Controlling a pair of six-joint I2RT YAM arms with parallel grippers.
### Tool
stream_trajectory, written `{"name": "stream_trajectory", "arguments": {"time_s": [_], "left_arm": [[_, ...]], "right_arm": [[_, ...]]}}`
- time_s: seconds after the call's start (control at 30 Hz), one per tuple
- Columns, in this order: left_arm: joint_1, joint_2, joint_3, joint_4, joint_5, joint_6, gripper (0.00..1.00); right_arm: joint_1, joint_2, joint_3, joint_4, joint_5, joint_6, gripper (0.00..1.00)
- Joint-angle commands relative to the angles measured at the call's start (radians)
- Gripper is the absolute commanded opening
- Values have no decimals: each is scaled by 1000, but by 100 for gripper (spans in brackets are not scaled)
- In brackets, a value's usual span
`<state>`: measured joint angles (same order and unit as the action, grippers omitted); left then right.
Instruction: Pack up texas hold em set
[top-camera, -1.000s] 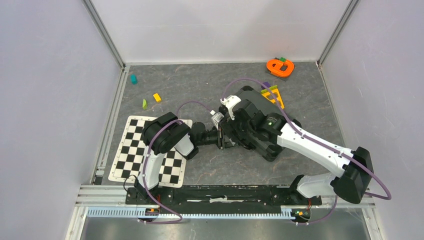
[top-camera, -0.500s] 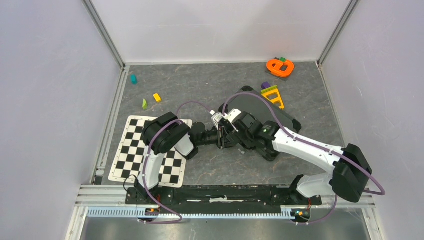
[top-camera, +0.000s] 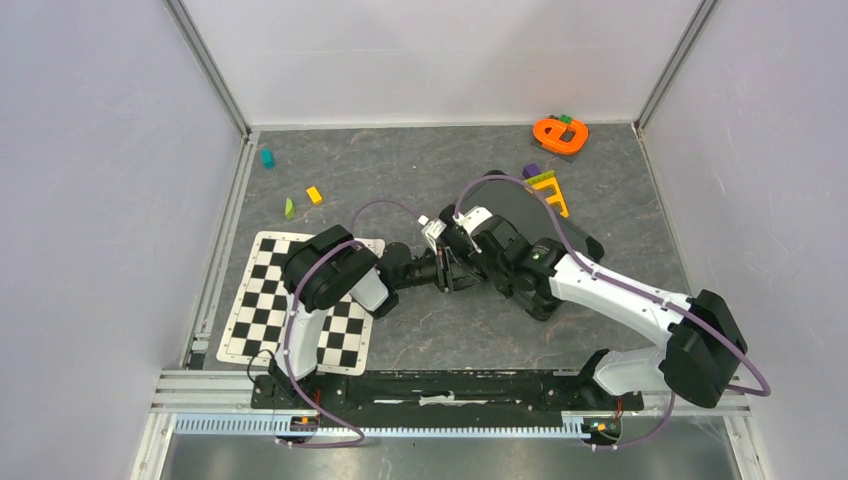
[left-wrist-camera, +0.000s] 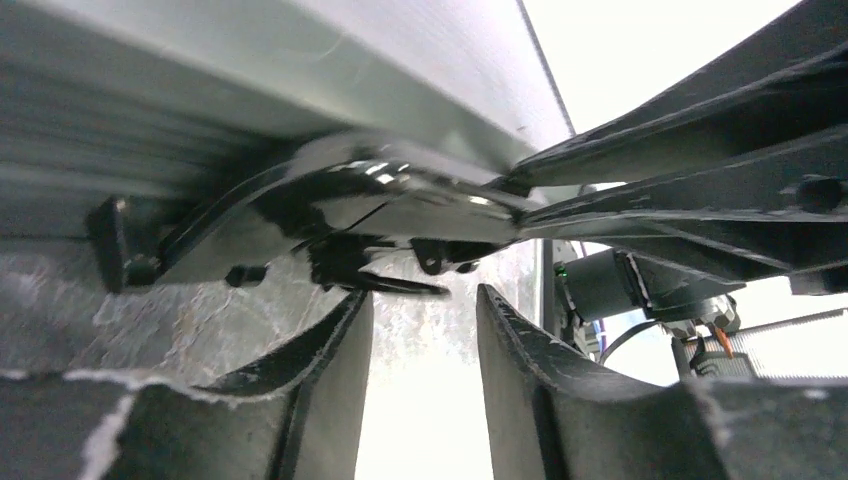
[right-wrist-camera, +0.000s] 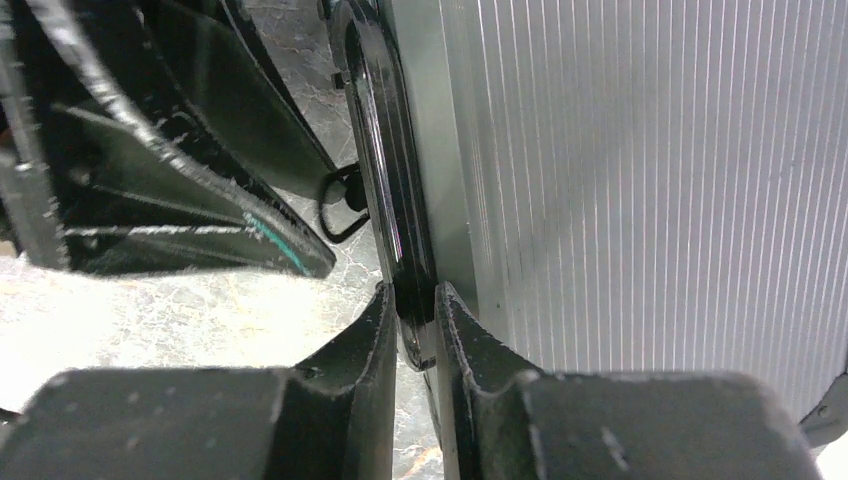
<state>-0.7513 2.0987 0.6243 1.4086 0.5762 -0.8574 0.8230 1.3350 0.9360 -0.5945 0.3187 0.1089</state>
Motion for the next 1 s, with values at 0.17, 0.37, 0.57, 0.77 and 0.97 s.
{"name": "stream_trajectory", "arguments": {"time_s": [0.17, 0.37, 0.57, 0.77, 0.97], "left_arm": [[-13, -78, 49, 105, -27, 20, 53], [-13, -80, 36, 67, -40, 57, 44], [-23, -136, 33, -87, -89, 123, 43], [-26, -116, 36, -80, -127, 113, 35], [-26, -72, 34, 17, -143, 53, 20]], "right_arm": [[-86, 8, -68, 32, -4, 14, 18], [-105, -5, -71, 38, -22, 13, 19], [-90, 20, -72, 50, -25, 13, 42], [-22, 57, -81, 67, 134, 34, 69], [10, 90, -127, 104, 208, 66, 76]]}}
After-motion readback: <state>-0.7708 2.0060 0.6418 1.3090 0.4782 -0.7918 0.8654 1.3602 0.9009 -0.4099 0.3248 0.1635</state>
